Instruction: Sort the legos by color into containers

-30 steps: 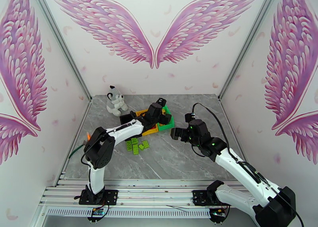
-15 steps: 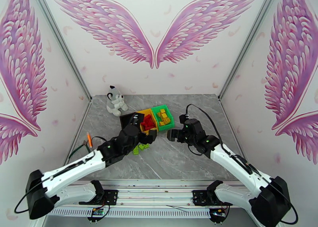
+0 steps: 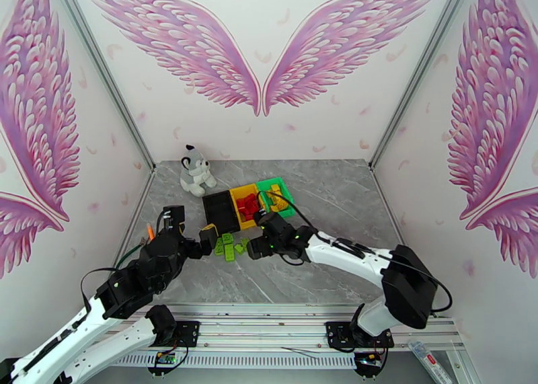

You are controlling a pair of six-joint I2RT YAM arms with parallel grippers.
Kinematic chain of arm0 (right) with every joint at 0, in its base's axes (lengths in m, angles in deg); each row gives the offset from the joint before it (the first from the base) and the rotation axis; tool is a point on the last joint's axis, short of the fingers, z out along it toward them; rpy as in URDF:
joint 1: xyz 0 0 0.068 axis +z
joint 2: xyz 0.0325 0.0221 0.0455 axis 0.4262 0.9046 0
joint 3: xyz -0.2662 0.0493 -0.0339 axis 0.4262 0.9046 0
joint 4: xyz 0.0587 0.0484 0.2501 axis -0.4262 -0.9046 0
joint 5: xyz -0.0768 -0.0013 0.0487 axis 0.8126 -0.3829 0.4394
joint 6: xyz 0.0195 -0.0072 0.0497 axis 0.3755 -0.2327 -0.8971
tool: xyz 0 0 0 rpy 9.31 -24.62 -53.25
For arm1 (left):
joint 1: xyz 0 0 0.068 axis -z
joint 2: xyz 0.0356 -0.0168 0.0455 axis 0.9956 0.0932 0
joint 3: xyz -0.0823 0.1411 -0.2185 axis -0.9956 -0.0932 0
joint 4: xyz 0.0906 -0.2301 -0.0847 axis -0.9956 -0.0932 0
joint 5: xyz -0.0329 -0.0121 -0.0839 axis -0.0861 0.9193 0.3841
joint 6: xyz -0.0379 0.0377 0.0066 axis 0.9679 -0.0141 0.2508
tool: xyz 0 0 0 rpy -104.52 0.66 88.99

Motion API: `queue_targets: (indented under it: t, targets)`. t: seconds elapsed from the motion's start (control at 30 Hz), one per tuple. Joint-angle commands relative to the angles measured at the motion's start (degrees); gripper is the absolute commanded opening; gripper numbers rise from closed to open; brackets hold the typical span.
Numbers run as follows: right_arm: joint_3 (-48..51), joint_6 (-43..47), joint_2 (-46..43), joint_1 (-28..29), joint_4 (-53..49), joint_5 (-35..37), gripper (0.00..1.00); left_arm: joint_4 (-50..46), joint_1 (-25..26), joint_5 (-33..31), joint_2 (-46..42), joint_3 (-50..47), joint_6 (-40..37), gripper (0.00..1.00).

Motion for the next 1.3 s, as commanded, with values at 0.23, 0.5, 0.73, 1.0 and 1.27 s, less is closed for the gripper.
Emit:
queue_targets:
  t: [0.23, 0.5, 0.73, 1.0, 1.27]
  targets:
    - [-11.5, 0.8, 12.4, 3.1, -5.7, 5.1, 0.75, 14.0, -21.0, 21.4, 7.1, -8.3, 3.9, 0.99]
    - [-17.3, 2.8, 16.4, 6.3, -10.1, 10.6, 0.56, 19.1, -34.2, 31.2, 6.2, -16.3, 7.9, 0.99]
    - [-19.2, -5.3, 18.0, 10.2, -11.5, 10.7, 0.66, 20.0, -39.8, 33.3, 8.8, -17.4, 9.6, 0.99]
    - [-17.2, -14.8, 22.1, 13.2, -4.5, 12.3, 0.69, 21.4, -47.6, 38.3, 8.2, -20.4, 12.4, 0.99]
    - [-19.0, -17.6, 26.6, 13.6, -3.0, 16.1, 0.70, 22.3, -49.6, 39.9, 8.3, -21.2, 12.9, 0.99]
